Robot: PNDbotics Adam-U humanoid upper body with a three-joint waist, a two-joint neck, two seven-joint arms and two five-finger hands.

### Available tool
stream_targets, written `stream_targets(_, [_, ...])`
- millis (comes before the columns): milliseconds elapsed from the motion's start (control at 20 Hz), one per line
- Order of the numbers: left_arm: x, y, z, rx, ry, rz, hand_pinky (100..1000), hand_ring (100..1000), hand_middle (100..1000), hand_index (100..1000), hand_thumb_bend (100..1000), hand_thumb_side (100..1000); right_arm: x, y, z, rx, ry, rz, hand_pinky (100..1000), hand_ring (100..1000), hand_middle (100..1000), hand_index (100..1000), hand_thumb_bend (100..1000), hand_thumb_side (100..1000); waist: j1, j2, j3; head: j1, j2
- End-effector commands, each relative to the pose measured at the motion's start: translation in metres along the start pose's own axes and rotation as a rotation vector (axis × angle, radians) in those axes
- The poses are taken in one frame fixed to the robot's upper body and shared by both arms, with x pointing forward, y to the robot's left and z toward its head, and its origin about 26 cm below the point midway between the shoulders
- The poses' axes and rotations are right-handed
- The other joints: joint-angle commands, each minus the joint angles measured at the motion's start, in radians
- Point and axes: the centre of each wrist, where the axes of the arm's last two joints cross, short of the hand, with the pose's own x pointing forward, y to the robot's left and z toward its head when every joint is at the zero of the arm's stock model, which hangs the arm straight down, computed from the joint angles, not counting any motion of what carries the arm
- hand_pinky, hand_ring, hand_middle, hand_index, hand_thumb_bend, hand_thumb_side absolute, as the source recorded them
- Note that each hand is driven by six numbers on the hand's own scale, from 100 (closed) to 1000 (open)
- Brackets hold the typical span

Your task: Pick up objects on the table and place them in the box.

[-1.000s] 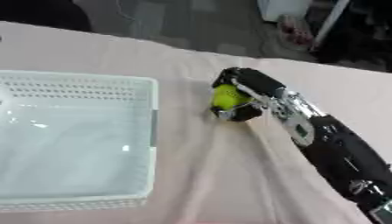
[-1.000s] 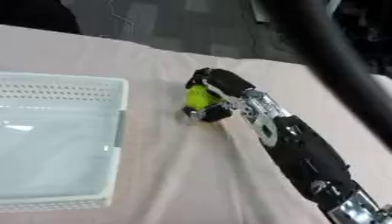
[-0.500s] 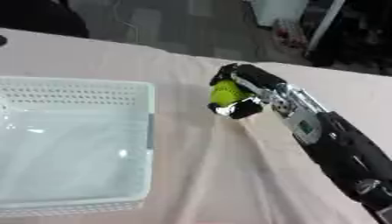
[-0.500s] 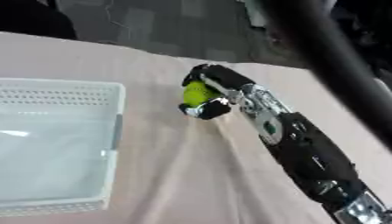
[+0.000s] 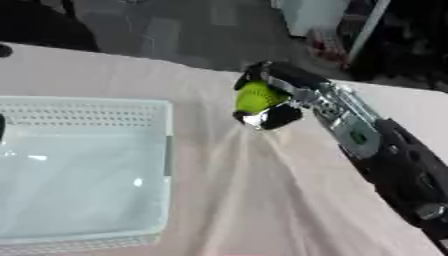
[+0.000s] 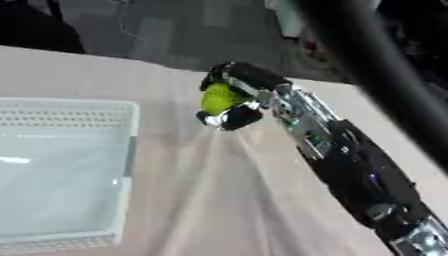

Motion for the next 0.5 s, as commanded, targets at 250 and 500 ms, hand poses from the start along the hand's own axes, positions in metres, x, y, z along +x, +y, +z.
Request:
stream_targets(250, [0.002, 0.01, -0.004, 0.033, -0.018, -0.038, 766, 683, 858, 811, 262, 767, 0.035, -0.039, 0.002, -0.061, -0.093, 0.019, 100, 100, 100, 100, 100, 290, 0.013, -0.035, 0.002, 0.005, -0.006])
stream_targets(500, [0.003, 0.01, -0.007, 0.049, -0.029, -0.032, 767, 684, 857, 810, 272, 759, 0.049, -0.046, -0.001, -0.079, -0.139, 0.006, 100, 100, 100, 100, 100, 285, 0.007, -0.043, 0.016, -0.002, -0.003])
